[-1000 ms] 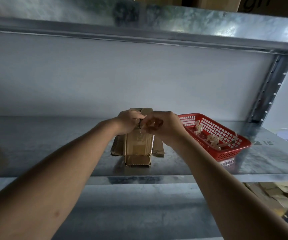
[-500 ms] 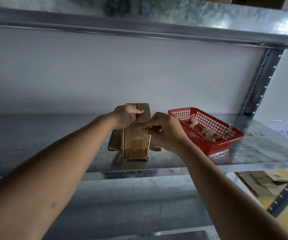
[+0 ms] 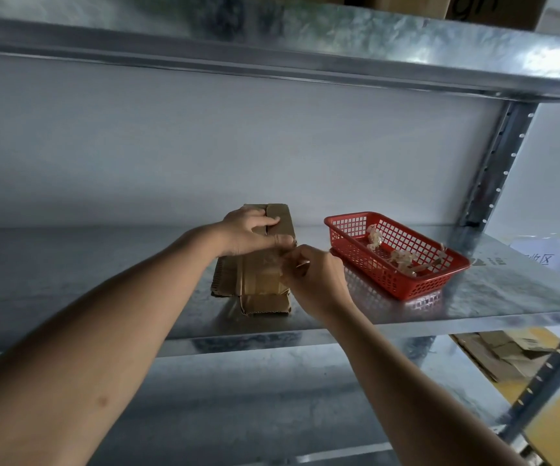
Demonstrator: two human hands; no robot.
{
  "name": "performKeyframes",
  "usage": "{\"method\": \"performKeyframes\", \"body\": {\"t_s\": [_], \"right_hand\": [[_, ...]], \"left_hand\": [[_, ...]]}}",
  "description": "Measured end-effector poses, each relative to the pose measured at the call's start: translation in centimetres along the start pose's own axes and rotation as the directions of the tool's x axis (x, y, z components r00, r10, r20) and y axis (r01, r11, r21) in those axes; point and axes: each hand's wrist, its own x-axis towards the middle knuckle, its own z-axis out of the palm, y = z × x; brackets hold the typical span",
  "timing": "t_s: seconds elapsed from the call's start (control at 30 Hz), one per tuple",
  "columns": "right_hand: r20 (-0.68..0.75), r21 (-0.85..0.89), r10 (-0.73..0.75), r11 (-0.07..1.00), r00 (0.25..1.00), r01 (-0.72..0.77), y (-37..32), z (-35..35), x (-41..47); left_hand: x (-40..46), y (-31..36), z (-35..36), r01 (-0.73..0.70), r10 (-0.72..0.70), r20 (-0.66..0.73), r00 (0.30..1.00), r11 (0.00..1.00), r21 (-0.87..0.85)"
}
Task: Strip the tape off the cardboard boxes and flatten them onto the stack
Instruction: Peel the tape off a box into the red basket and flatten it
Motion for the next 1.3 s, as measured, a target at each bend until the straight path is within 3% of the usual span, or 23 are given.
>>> {"method": "performKeyframes", "body": {"t_s": [0.17, 0.4, 0.53, 0.67, 0.77, 0.9, 1.13, 1.3], "right_hand": [[0.184, -0.001, -0.011, 1.000, 0.983, 0.012, -0.5, 0.5, -0.9], [0.134, 0.206, -0.062, 0.978, 0.989, 0.033, -0.1, -1.0, -1.9], [0.019, 0.362, -0.014, 0.932, 1.000, 0.006, -0.3, -2.6, -1.7], [-0.250, 0.465, 0.027, 0.880, 0.968, 0.095, -0.9, -5.5, -1.4], [-0.249, 0.519, 0.100, 0.853, 0.963, 0.046, -0.7, -7.5, -0.5], [-0.204, 0.513, 0.177, 0.857, 0.963, -0.048, 0.3, -8.2, 0.6], [-0.124, 0.240, 0.109, 0.968, 0.986, -0.077, 2.1, -9.7, 2.4], [-0.127, 0.288, 0.238, 0.938, 0.963, -0.193, 5.3, -11.5, 4.4]], "left_hand": [[0.4, -0.6, 0.3, -0.027, 0.028, -0.025, 0.999, 0.999, 0.032], [0.9, -0.9, 0.5, -0.033, 0.036, -0.048, 0.998, 0.998, 0.057], [0.9, -0.7, 0.8, -0.030, 0.034, -0.060, 0.998, 0.998, 0.058], [0.7, -0.2, 1.2, -0.031, 0.037, -0.075, 0.996, 0.996, 0.080], [0.3, 1.1, 1.3, -0.017, 0.028, -0.083, 0.996, 0.992, 0.123], [0.1, 3.4, 2.1, 0.014, 0.005, -0.081, 0.997, 0.974, 0.225], [1.2, 5.3, 3.1, 0.023, -0.011, -0.074, 0.997, 0.986, 0.163], [2.7, 6.8, 4.1, 0.041, -0.029, -0.080, 0.996, 0.986, 0.159]]}}
